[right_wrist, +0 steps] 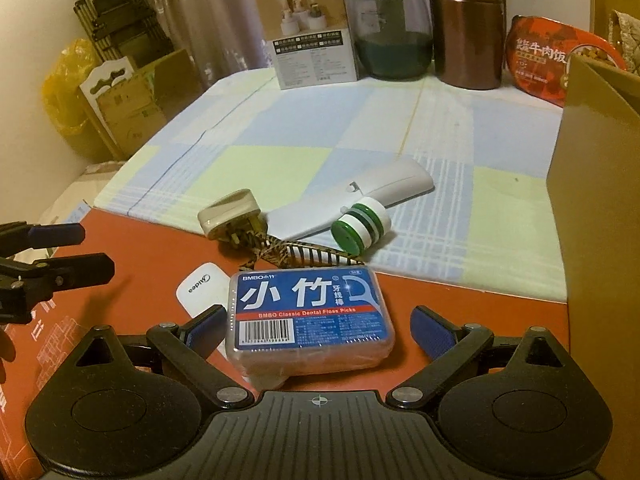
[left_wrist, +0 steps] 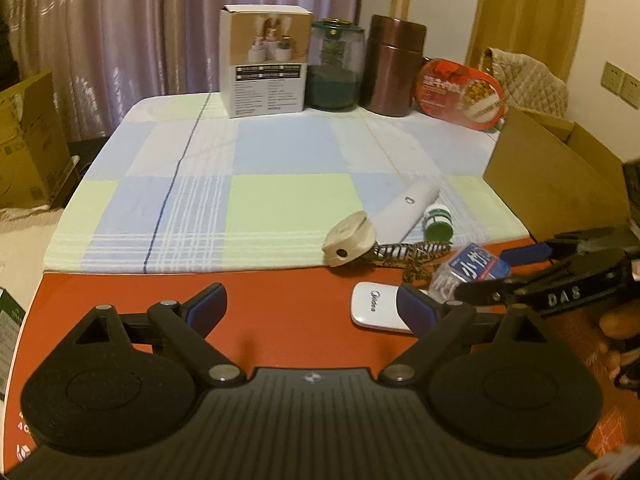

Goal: Organize rigid objects
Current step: 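Grasp the blue floss-pick box with the right gripper while the left gripper grasps the white remote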

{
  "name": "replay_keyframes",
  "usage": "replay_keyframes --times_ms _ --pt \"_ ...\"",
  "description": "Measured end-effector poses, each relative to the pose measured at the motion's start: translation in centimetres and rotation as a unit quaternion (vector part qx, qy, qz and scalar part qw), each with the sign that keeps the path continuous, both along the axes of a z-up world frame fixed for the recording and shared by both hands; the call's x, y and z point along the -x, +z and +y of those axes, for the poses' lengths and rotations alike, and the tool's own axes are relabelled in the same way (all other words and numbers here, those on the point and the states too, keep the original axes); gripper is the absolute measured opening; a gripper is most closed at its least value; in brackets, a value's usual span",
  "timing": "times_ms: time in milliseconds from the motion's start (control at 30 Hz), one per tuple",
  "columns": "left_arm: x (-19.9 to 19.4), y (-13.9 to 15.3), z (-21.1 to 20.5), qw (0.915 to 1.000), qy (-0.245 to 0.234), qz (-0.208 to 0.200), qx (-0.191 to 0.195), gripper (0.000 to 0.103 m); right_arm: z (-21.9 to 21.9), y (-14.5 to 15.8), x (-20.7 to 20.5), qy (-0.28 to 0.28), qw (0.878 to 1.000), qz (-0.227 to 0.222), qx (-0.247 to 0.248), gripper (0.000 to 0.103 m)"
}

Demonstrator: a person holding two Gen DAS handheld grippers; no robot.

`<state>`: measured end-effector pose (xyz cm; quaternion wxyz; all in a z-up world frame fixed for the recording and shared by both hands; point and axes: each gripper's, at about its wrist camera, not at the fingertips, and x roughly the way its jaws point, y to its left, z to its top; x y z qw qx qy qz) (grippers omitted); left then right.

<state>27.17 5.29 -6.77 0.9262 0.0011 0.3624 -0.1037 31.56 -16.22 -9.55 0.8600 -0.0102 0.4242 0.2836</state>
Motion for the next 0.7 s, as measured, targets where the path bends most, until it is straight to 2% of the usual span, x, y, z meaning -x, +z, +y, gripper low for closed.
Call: replay_keyframes --times_ms 100,167,300,433,567,633,700 --pt "-0.1 -0.3 -0.2 0.9999 -0.012 0.009 -0.004 0.089 0.2 -0.3 -0.4 0.000 1.000 0.007 -0.005 0.094" --pt "-0.1 -0.5 -0.4 0.9996 -0.019 0.019 -0.004 0.089 0.3 -0.4 -0.6 0.004 1.000 0.015 -0.009 0.085" --pt "-0.4 -0.9 -0.7 0.9987 -0.031 0.040 0.000 0.089 0.4 -0.2 -0.6 -0.003 1.000 0.018 -0.002 0.084" --pt "-0.4 -1.1 -1.0 0.9983 -0.033 0.043 -0.020 0.089 0.6 0.2 -0.1 -0.011 0.999 -0.011 0.048 0.084" --pt "-0.3 -1.0 -0.9 0.9986 -0.028 0.043 -0.017 0.089 1.0 0.0 0.2 -0.008 0.991 -0.057 0.117 0.084" --pt "-0.3 -0.9 -0.8 0.9986 -0.028 0.042 -0.015 0.089 1.2 -0.6 0.0 -0.008 0.987 -0.066 0.144 0.084" --pt "-0.3 -1.0 -0.6 0.9987 -0.026 0.043 -0.011 0.089 1.3 -1.0 -0.1 -0.001 0.988 -0.057 0.142 0.084"
